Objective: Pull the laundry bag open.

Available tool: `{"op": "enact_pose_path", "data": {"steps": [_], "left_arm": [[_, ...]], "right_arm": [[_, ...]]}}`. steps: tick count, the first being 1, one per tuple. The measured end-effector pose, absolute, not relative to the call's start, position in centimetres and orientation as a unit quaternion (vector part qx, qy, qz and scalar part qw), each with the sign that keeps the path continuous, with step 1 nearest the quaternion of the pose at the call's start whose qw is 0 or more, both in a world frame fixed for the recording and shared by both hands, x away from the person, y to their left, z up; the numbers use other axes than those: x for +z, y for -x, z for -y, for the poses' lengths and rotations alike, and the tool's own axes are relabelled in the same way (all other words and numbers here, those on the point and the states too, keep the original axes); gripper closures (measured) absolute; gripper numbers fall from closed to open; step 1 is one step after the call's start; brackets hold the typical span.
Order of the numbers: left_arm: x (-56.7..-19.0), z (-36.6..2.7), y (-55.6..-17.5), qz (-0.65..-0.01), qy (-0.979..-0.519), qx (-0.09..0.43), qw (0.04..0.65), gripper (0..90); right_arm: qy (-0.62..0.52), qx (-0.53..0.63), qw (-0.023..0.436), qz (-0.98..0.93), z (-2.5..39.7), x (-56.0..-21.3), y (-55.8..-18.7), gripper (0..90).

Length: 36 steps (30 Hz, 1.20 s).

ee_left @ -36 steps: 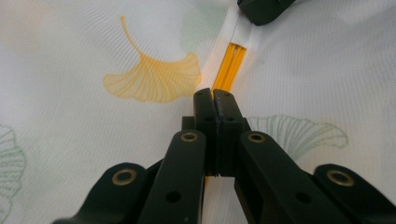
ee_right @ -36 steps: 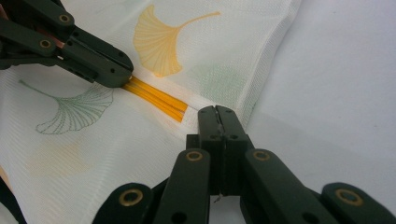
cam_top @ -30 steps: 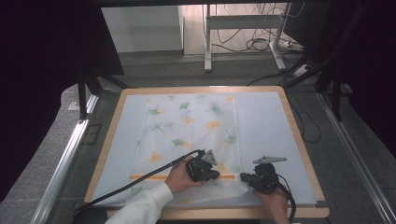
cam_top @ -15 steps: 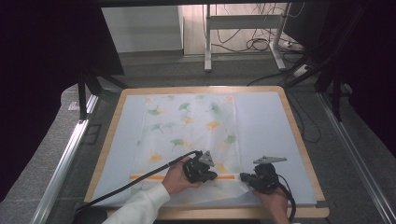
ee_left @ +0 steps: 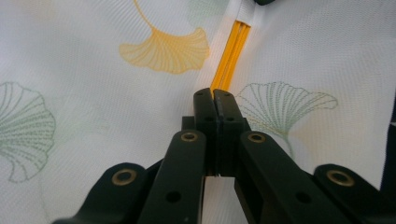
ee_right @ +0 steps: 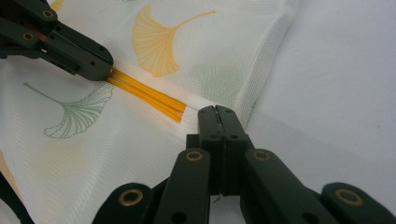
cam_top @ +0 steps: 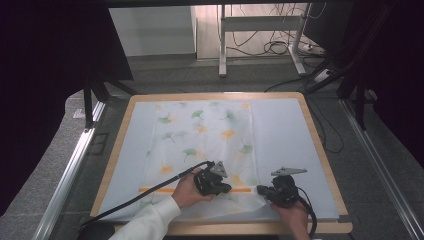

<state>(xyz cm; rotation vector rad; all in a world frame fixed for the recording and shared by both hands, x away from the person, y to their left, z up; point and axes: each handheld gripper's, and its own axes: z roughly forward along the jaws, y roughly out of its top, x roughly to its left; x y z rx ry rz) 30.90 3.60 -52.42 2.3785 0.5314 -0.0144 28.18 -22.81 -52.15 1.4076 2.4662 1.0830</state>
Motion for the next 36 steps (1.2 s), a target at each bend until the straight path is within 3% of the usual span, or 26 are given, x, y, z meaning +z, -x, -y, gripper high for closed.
{"op": "enact_pose_path", "data": {"steps": [36], "left_arm": [[-52.5, -6.1, -30.0, -0.217, -0.91, -0.001, 0.354, 90.0]], "right_arm": [[-0.462, 0.359, 0.051, -0.809, 22.8, -52.2, -28.1, 89.8]]}}
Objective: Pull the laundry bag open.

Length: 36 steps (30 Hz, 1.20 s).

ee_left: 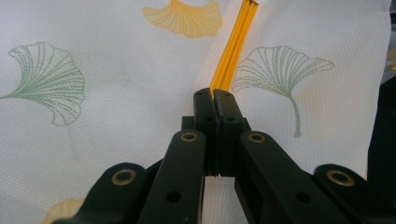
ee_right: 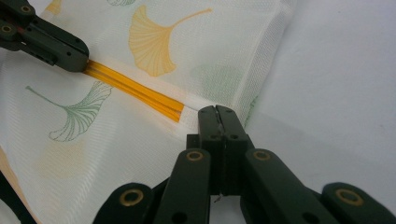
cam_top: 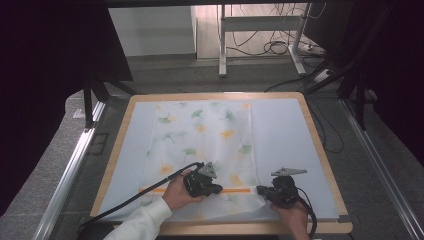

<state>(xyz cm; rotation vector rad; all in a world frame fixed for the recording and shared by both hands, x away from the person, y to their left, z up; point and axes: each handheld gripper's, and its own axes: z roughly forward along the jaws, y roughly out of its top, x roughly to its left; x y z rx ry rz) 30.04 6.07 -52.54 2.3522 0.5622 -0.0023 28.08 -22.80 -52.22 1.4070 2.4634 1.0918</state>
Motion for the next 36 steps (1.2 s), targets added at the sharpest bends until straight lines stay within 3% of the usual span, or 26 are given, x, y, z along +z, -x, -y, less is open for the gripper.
{"op": "enact_pose_path", "data": {"steps": [17, 24, 36], "left_arm": [[-52.9, -6.4, -30.0, -0.219, -0.906, -0.003, 0.362, 90.0], [-52.9, -6.3, -30.3, -0.219, -0.905, -0.006, 0.364, 90.0], [-53.1, -5.7, -30.6, -0.222, -0.901, -0.008, 0.373, 90.0]], "right_arm": [[-0.459, 0.353, 0.059, -0.813, 22.6, -52.1, -28.0, 89.6], [-0.447, 0.38, 0.066, -0.807, 22.2, -50.5, -27.7, 89.5], [-0.448, 0.342, 0.044, -0.825, 20.6, -51.6, -28.7, 89.4]]}}
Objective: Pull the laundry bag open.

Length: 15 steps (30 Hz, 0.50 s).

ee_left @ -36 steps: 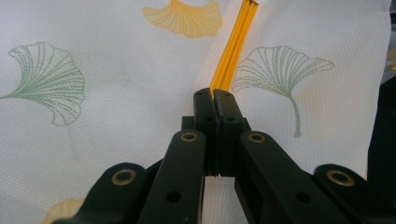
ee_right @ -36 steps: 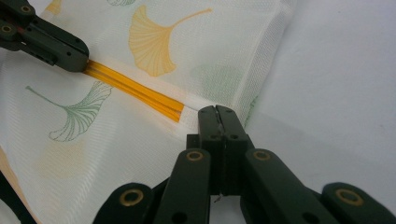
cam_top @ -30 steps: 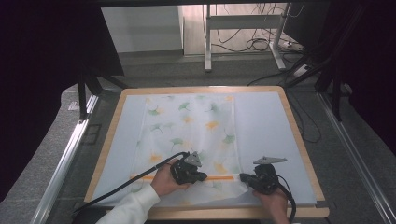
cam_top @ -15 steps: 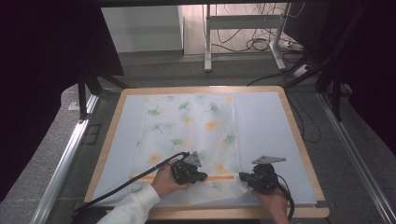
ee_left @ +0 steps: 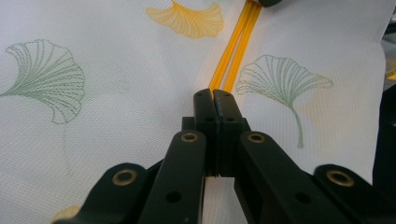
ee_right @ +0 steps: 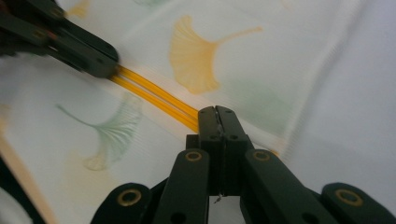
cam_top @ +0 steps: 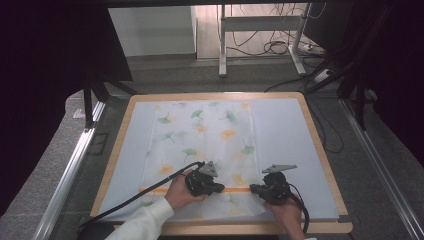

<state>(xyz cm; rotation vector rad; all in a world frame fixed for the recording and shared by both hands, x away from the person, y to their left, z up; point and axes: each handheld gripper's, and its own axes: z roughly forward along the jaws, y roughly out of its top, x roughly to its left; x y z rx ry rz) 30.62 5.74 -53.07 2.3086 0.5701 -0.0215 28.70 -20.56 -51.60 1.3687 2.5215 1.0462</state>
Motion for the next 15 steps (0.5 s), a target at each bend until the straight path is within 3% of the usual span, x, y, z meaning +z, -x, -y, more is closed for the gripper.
{"op": "enact_pose_path", "data": {"steps": [15], "left_arm": [[-52.6, -6.1, -30.1, -0.206, -0.914, 0.012, 0.348, 90.0]], "right_arm": [[-0.467, 0.352, 0.026, -0.811, 21.8, -52.2, -29.0, 89.8]]}}
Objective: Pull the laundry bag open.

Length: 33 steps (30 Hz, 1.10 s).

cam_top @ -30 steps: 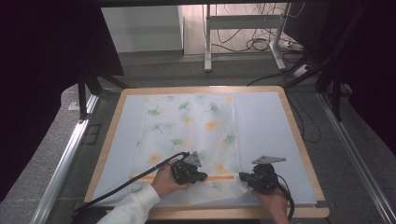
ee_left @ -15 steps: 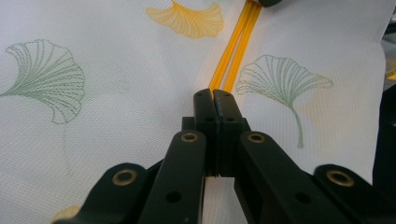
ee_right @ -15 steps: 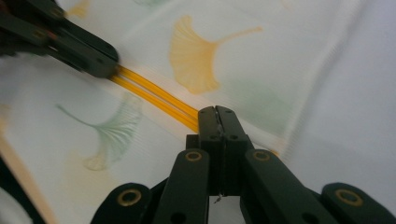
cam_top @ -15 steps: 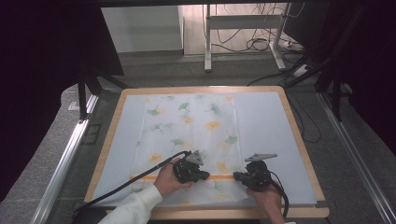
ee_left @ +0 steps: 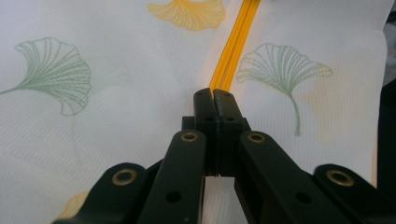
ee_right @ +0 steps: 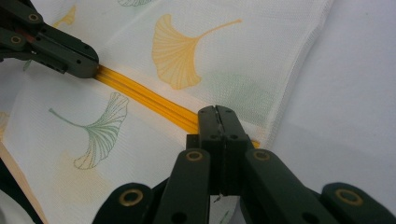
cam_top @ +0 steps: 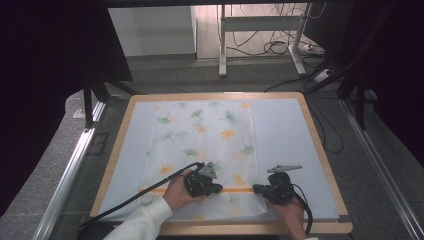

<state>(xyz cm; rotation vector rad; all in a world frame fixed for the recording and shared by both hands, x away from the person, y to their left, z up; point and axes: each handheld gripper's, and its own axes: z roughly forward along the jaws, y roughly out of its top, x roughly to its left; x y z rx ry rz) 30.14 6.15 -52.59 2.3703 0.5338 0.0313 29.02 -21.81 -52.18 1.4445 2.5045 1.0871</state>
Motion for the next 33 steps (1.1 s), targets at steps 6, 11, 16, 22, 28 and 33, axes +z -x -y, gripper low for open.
{"op": "enact_pose_path", "data": {"steps": [6, 11, 16, 22, 28, 33], "left_arm": [[-52.6, -7.1, -30.1, -0.216, -0.912, 0.009, 0.35, 90.0], [-52.6, -7.7, -30.0, -0.223, -0.911, 0.009, 0.348, 90.0], [-52.6, -8.4, -30.0, -0.23, -0.909, 0.008, 0.348, 90.0], [-52.7, -10.0, -29.9, -0.243, -0.906, 0.01, 0.345, 90.0], [-52.7, -10.8, -29.6, -0.247, -0.905, 0.013, 0.346, 90.0], [-52.7, -11.3, -29.5, -0.251, -0.904, 0.012, 0.347, 90.0]], "right_arm": [[-0.466, 0.354, 0.025, -0.81, 21.9, -52.2, -29.0, 89.8], [-0.465, 0.354, 0.026, -0.811, 21.8, -52.2, -29.0, 89.8], [-0.465, 0.356, 0.027, -0.81, 21.9, -52.2, -29.0, 89.8], [-0.464, 0.356, 0.027, -0.811, 21.9, -52.3, -29.0, 89.8], [-0.465, 0.357, 0.027, -0.81, 21.9, -52.3, -29.0, 89.8], [-0.464, 0.357, 0.025, -0.81, 22.0, -52.3, -29.0, 89.8]]}}
